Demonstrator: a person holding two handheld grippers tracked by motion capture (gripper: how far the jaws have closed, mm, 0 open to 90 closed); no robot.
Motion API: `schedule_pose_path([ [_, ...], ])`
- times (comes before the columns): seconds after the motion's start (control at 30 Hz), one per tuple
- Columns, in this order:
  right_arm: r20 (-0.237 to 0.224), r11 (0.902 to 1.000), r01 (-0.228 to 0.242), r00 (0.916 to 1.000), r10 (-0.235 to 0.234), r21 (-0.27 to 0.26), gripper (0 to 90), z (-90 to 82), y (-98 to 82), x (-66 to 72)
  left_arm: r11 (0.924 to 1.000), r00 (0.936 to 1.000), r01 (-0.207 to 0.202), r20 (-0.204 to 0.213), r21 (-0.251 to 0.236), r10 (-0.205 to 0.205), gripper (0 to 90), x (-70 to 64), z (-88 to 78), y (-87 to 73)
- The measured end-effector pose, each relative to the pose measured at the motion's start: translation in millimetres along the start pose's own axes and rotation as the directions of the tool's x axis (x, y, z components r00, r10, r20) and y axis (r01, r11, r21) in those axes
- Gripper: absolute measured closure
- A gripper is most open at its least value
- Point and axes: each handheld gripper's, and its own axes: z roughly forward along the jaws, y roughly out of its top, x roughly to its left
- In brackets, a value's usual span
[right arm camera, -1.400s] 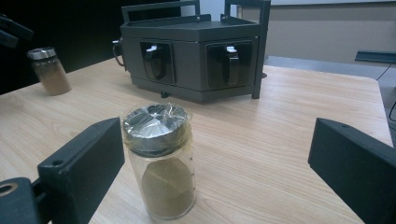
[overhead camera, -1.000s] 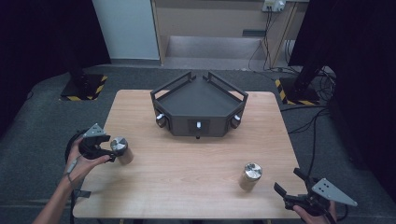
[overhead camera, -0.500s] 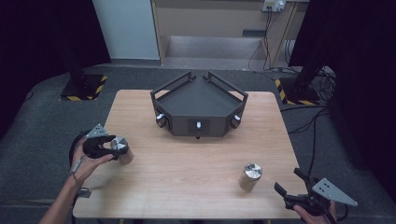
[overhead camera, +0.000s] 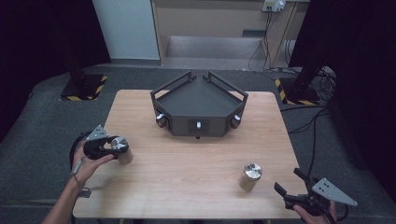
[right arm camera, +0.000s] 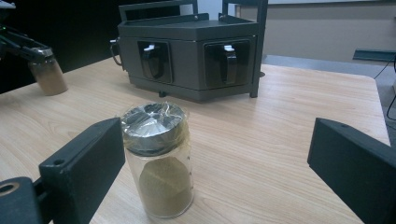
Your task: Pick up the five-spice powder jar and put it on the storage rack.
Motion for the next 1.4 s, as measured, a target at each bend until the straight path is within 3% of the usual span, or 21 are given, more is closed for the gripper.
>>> schedule_pose_path([
  [0.17, 0.001, 1.0, -0.001, 1.0, 0.001, 0.0, 4.6, 0.0, 0.1, 0.2, 0.9998, 0.9992, -0.015, 0.037, -0.015, 0.015, 33.8, -1.9, -3.9, 9.2],
  [0.37, -0.001, 1.0, 0.003, 1.0, -0.003, -0.001, 4.7, 0.2, 0.0, 0.1, 0.998, 0.9932, -0.061, 0.099, -0.014, 0.062, 33.8, -7.8, -6.7, 35.8],
  [0.5, -0.002, 1.0, 0.002, 1.0, -0.002, -0.001, 4.7, 0.4, 0.1, 0.0, 0.9948, 0.9841, -0.101, 0.145, -0.015, 0.102, 33.7, -14.1, -7.1, 57.8],
  [0.67, -0.002, 1.0, 0.003, 1.0, -0.003, -0.001, 4.7, 0.3, 0.1, -0.1, 0.9892, 0.9673, -0.146, 0.207, -0.018, 0.146, 33.7, -24.9, -5.2, 88.1],
  [0.77, -0.002, 1.0, 0.002, 1.0, -0.002, -0.002, 4.7, 0.1, 0.1, 0.0, 0.9825, 0.957, -0.186, 0.224, -0.016, 0.184, 33.7, -36.7, -3.8, 108.1],
  [1.03, -0.004, 1.0, 0.003, 1.0, -0.003, -0.005, 4.7, 0.0, -0.3, -0.4, 0.9742, 0.9319, -0.224, 0.286, -0.03, 0.223, 33.7, -51.3, 1.6, 150.2],
  [1.1, -0.004, 1.0, 0.002, 1.0, -0.002, -0.005, 4.7, 0.1, -0.3, -0.5, 0.9733, 0.9277, -0.227, 0.297, -0.031, 0.226, 33.7, -53.4, 3.4, 161.1],
  [1.23, -0.006, 1.0, 0.002, 1.0, -0.002, -0.006, 4.7, 0.0, -0.5, -0.7, 0.9645, 0.9181, -0.261, 0.299, -0.038, 0.261, 33.7, -58.2, 5.7, 183.2],
  [1.4, -0.006, 1.0, -0.001, 1.0, 0.001, -0.005, 4.7, -0.1, -0.5, -0.8, 0.9612, 0.9129, -0.271, 0.303, -0.052, 0.274, 33.7, -58.8, 9.7, 208.0],
])
